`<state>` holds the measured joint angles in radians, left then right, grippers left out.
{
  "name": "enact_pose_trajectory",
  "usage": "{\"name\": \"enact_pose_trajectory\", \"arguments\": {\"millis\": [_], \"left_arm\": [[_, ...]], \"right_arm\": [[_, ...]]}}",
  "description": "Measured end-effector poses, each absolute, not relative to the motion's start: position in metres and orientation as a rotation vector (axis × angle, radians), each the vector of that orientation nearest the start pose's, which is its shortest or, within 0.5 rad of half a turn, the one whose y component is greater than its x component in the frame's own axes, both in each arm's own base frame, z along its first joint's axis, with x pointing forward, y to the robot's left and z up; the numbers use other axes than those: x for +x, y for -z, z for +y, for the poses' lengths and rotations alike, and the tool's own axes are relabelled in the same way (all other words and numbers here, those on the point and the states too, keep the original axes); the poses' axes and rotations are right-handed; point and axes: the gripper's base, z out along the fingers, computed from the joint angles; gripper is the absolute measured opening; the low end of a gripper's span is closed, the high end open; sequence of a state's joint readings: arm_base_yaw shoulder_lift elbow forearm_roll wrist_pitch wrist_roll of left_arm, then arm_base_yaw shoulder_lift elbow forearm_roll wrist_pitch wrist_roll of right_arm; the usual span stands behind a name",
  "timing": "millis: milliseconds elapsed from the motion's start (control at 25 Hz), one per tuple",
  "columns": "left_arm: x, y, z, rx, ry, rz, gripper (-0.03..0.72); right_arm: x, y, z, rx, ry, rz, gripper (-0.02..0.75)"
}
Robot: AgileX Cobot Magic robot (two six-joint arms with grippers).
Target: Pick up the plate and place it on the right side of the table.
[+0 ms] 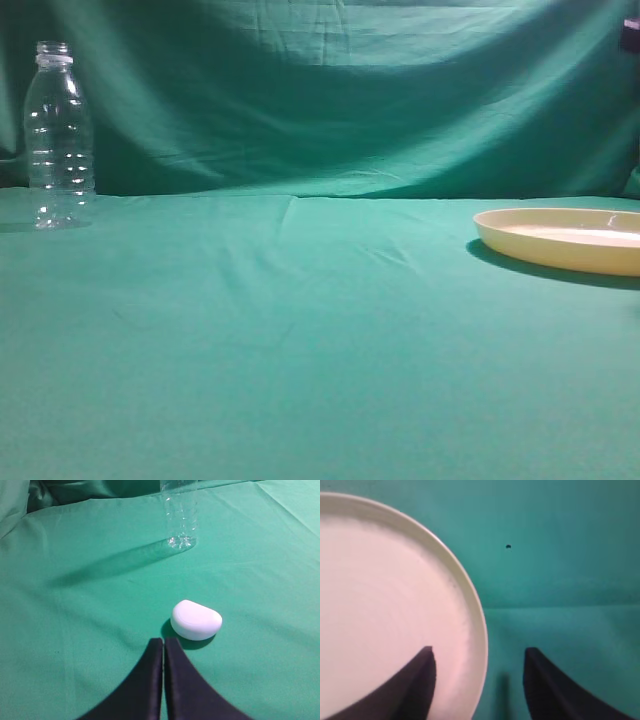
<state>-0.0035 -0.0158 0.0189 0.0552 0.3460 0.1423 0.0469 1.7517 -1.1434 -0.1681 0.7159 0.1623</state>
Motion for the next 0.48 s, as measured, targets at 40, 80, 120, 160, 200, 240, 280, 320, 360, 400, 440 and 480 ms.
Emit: {"name": "enact_pose_trajectory", "arguments": {"millis": [40,80,120,160,200,240,280,320,360,400,440,480], "left_arm": [[0.053,-0.177,0.002,0.168,-0.151,1.827,0.000],[0.053,-0.177,0.002,0.168,-0.151,1.827,0.000],[0.053,-0.177,0.002,0.168,-0.151,1.827,0.000],[0.053,-0.177,0.002,0.168,-0.151,1.827,0.000],[0.053,-0.177,0.002,0.168,-0.151,1.827,0.000],[0.053,-0.177,0.002,0.168,-0.151,1.827,0.000],[0.053,-0.177,0.002,0.168,-0.151,1.827,0.000],[0.053,-0.177,0.002,0.168,-0.151,1.827,0.000],[0.053,-0.177,0.002,0.168,-0.151,1.827,0.000],[0.053,-0.177,0.002,0.168,-0.151,1.827,0.000],[0.053,-0.177,0.002,0.168,-0.151,1.827,0.000],[0.053,-0.177,0.002,0.168,-0.151,1.827,0.000]], "right_arm": [[0.344,-0.210,0.006,0.021,0.127,2.787,0.391],[0.339,-0.223,0.007,0.039,0.111,2.762,0.391],[0.334,-0.234,0.007,0.053,0.095,2.743,0.391],[0.328,-0.249,0.008,0.074,0.067,2.713,0.391],[0.321,-0.261,0.010,0.098,0.033,2.693,0.347],[0.312,-0.276,0.011,0.114,0.001,2.664,0.283],[0.302,-0.291,0.012,0.125,-0.034,2.632,0.207],[0.293,-0.303,0.014,0.135,-0.066,2.609,0.135],[0.282,-0.317,0.015,0.133,-0.094,2.575,0.080],[0.269,-0.332,0.015,0.124,-0.110,2.532,0.047],[0.259,-0.343,0.015,0.124,-0.125,2.505,0.000],[0.247,-0.355,0.015,0.117,-0.132,2.468,0.000]]}}
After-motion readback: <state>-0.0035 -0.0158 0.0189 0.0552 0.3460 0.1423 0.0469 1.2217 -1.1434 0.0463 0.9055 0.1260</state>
